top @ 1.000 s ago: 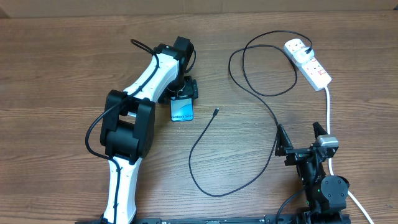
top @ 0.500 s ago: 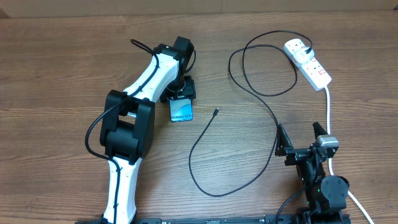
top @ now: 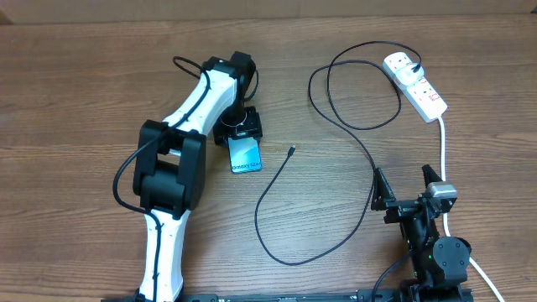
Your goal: Plug charger to phone and switch on socket
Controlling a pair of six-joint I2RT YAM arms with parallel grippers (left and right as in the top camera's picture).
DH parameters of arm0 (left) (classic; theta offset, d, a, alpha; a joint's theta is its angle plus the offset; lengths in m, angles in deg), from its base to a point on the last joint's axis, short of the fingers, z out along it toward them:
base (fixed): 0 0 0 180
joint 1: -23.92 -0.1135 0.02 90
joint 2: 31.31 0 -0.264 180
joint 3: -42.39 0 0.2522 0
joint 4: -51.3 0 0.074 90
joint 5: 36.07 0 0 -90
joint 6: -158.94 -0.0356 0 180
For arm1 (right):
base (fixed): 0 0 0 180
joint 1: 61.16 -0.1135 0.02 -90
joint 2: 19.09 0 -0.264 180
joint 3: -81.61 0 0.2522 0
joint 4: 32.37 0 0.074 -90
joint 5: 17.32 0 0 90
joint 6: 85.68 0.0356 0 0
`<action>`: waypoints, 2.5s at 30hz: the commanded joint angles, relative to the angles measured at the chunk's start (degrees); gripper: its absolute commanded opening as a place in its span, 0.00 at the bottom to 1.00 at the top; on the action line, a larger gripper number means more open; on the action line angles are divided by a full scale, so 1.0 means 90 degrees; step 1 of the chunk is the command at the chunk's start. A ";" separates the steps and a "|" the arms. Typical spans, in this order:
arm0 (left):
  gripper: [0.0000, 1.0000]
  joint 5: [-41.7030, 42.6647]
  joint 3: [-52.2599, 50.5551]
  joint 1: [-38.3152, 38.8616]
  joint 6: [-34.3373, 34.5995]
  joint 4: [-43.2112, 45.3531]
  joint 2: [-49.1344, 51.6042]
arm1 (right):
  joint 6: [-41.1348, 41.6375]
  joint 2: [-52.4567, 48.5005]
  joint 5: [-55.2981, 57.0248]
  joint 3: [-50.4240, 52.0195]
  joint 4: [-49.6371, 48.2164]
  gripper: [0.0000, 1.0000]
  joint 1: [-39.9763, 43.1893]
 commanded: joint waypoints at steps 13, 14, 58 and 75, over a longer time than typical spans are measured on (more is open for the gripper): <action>0.66 0.2045 0.1120 -0.0265 -0.0282 -0.1103 0.0107 | 0.0024 0.0063 0.0022 0.0066 -0.0039 1.00 0.0015; 0.66 0.2239 0.1212 -0.0279 -0.0357 -0.1202 0.0107 | 0.0024 0.0063 0.0022 0.0066 -0.0039 1.00 0.0015; 0.66 0.7570 0.1452 -0.0627 -0.0629 -0.1365 0.0107 | 0.0678 -0.4656 -0.3626 -0.7038 0.4962 1.00 0.0007; 0.67 0.7567 0.1452 -0.0614 -0.0561 -0.1362 0.0107 | 0.2810 -0.7631 -0.1406 -0.7810 0.5272 0.99 -0.2436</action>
